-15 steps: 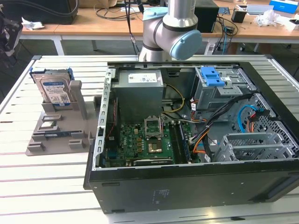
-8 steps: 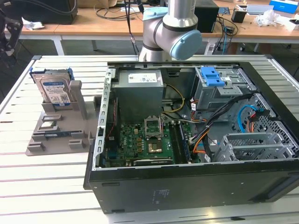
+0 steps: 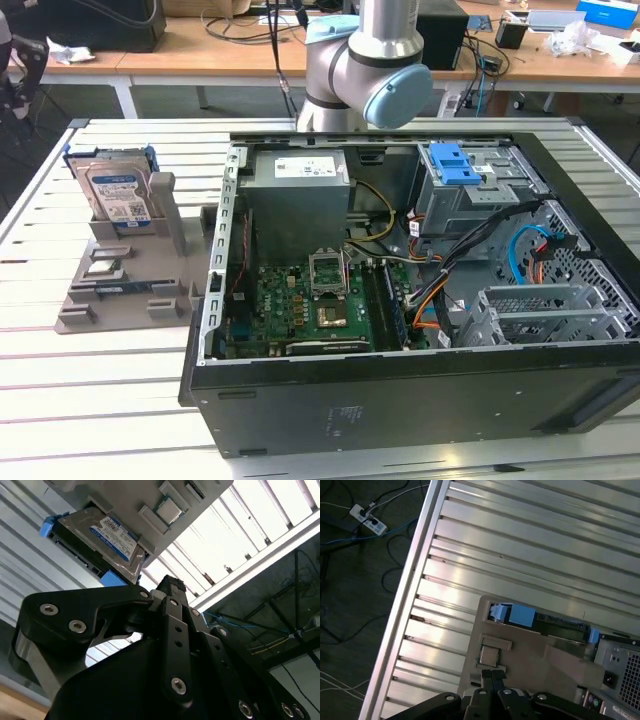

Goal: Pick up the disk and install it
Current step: 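Pick up the disk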

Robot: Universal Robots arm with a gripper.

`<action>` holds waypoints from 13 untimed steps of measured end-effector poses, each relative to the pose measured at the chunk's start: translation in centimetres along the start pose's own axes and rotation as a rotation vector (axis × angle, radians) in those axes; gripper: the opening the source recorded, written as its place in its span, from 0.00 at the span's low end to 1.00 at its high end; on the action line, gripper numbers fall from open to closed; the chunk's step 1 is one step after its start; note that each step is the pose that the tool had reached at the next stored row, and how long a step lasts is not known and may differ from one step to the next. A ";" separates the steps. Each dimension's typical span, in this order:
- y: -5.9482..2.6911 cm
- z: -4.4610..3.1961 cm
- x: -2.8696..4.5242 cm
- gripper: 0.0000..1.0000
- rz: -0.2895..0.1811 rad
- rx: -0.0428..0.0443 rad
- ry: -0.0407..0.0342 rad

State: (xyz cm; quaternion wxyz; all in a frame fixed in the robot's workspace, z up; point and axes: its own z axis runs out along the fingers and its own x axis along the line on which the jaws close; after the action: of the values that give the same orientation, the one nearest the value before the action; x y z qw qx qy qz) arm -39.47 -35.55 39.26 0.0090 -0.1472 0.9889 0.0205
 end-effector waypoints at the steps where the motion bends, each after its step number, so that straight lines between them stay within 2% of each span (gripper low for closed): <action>1: 0.00 0.00 0.00 0.11 -0.012 -0.0003 0.0004; 2: 0.00 0.00 0.00 0.11 -0.024 -0.0006 0.0009; 4: 0.00 0.00 0.00 0.11 -0.087 -0.0021 0.0033; 6: 0.00 0.00 0.00 0.11 -0.114 -0.0028 0.0044; 7: 0.00 0.00 0.00 0.11 -0.145 -0.0035 0.0055; 13: 0.00 0.00 0.00 0.11 -0.243 -0.0058 0.0093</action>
State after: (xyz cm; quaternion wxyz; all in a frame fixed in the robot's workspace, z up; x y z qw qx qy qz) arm -39.47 -35.55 39.26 0.0064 -0.2661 0.9637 0.0215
